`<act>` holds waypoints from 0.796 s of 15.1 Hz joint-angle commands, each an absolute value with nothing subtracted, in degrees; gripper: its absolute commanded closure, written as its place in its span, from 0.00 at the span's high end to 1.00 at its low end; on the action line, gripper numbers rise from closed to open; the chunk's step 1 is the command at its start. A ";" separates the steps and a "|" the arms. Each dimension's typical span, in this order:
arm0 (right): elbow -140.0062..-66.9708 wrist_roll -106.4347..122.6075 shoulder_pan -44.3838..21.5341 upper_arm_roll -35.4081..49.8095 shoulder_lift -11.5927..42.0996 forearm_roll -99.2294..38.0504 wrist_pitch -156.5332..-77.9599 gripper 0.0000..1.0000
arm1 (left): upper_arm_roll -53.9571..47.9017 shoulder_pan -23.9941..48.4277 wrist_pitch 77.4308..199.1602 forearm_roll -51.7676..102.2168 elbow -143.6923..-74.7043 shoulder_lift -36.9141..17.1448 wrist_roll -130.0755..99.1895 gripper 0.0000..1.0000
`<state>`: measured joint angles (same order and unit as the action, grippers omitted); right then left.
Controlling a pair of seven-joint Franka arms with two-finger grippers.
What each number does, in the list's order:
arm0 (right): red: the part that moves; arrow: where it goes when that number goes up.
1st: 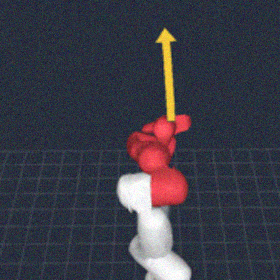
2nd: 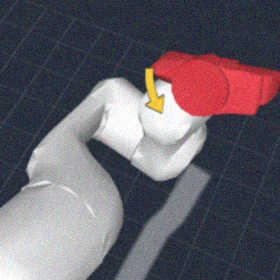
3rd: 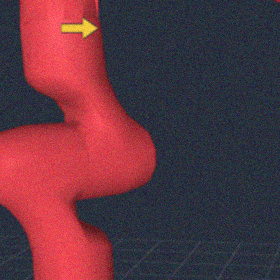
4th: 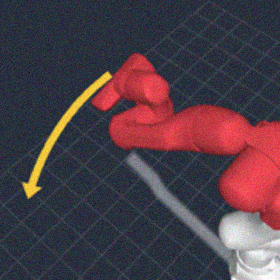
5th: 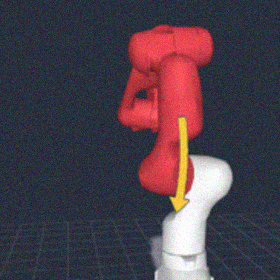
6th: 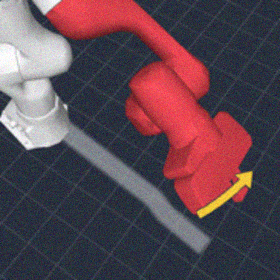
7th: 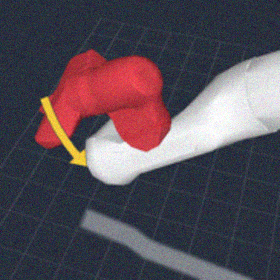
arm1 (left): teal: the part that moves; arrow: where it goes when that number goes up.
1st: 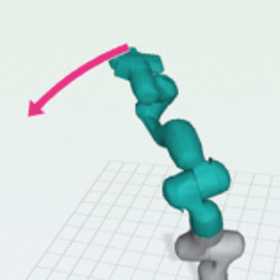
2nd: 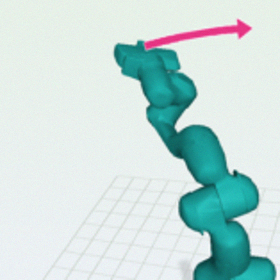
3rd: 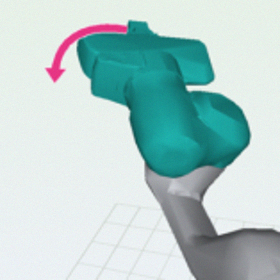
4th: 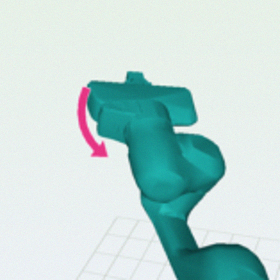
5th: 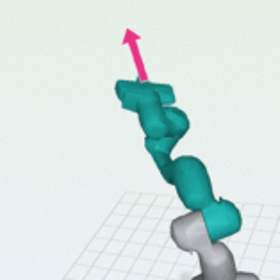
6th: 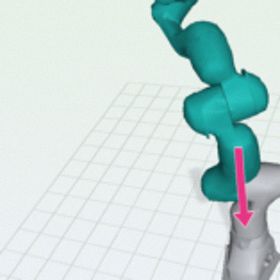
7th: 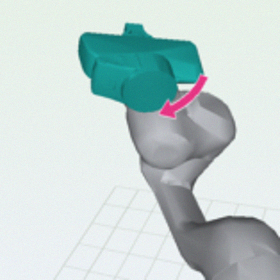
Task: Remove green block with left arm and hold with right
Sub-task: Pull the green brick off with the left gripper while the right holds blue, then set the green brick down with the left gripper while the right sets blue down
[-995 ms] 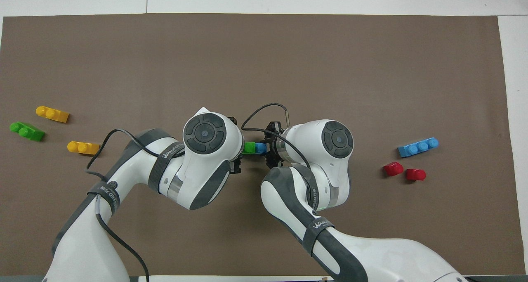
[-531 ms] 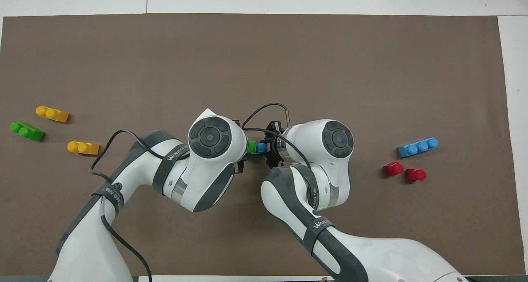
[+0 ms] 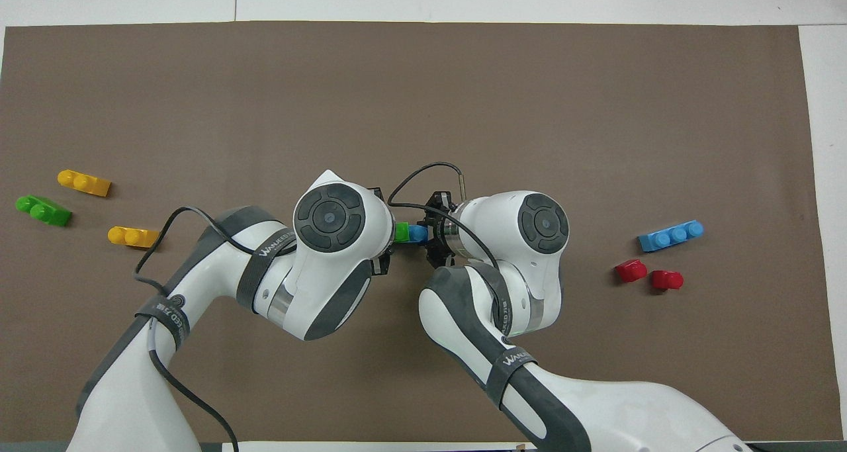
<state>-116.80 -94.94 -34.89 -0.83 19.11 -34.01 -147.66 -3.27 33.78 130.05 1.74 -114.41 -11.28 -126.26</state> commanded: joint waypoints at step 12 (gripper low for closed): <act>-110.75 -75.79 -19.54 -1.05 14.07 -34.63 -133.89 0.00 | -2.55 15.05 117.33 0.88 -110.48 -4.31 -98.22 0.00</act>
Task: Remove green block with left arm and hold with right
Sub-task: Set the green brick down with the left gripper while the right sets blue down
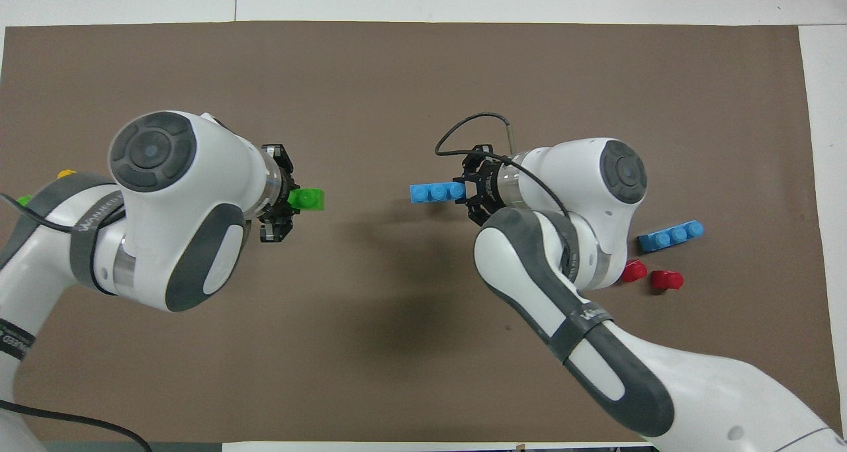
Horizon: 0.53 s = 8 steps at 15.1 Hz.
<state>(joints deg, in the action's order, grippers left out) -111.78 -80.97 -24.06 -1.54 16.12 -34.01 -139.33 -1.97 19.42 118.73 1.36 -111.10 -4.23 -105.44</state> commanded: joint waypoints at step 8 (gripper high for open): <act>-112.85 -54.68 1.03 -1.41 13.01 -32.27 -121.73 0.00 | -2.64 2.12 122.07 2.20 -111.27 -5.79 -72.89 0.00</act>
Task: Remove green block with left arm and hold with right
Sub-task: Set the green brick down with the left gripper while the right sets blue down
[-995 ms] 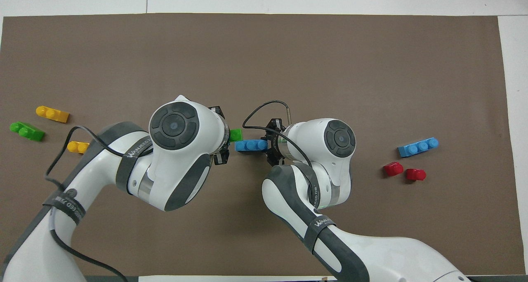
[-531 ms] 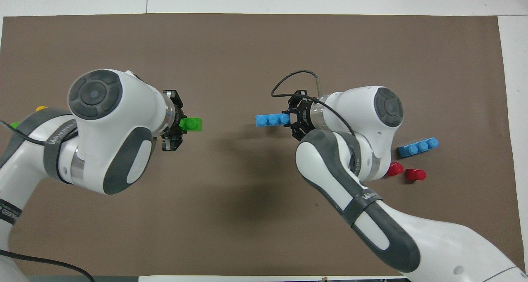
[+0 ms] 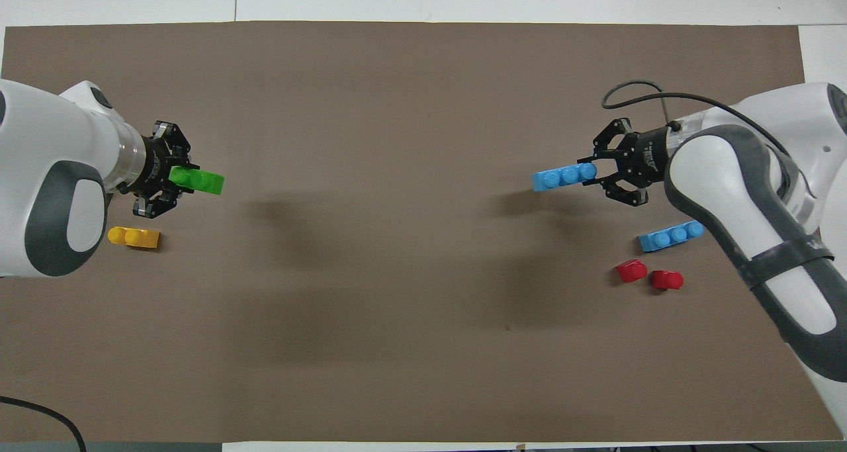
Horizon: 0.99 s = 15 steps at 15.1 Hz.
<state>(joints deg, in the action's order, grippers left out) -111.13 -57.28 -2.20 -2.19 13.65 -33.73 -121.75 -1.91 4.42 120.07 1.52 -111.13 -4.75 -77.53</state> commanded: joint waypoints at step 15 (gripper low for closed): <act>-116.28 -50.89 6.07 -1.41 17.58 -30.41 -127.09 0.00 | -2.46 -5.36 130.86 1.49 -107.23 -20.65 -50.45 0.00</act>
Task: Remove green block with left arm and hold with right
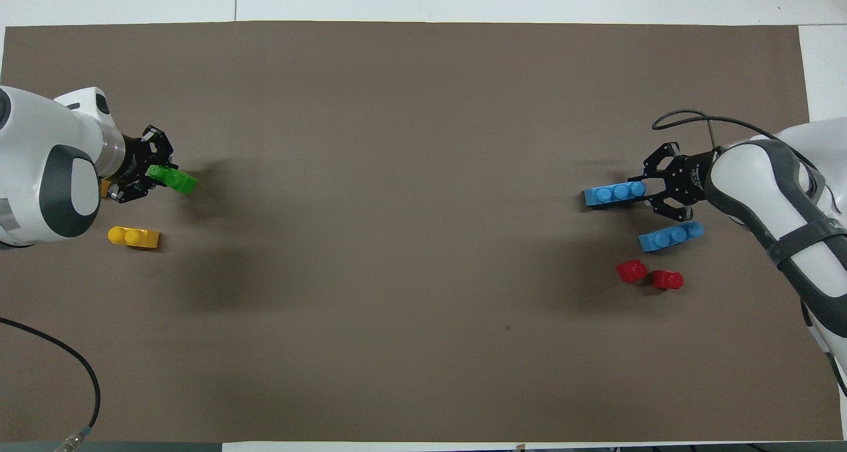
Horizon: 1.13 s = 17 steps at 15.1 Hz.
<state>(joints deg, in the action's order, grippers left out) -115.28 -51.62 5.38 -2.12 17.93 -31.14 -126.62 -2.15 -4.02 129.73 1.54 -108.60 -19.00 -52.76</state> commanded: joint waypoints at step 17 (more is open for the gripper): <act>-90.10 -54.53 5.01 -1.14 12.14 -16.26 -95.99 1.00 | -2.72 -4.05 123.50 -3.50 -106.35 -14.43 -34.38 1.00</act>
<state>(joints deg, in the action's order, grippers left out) -92.90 -58.51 4.83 -1.52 12.74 -17.92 -99.17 -2.60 -4.81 127.71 -1.08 -105.99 -18.10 -36.78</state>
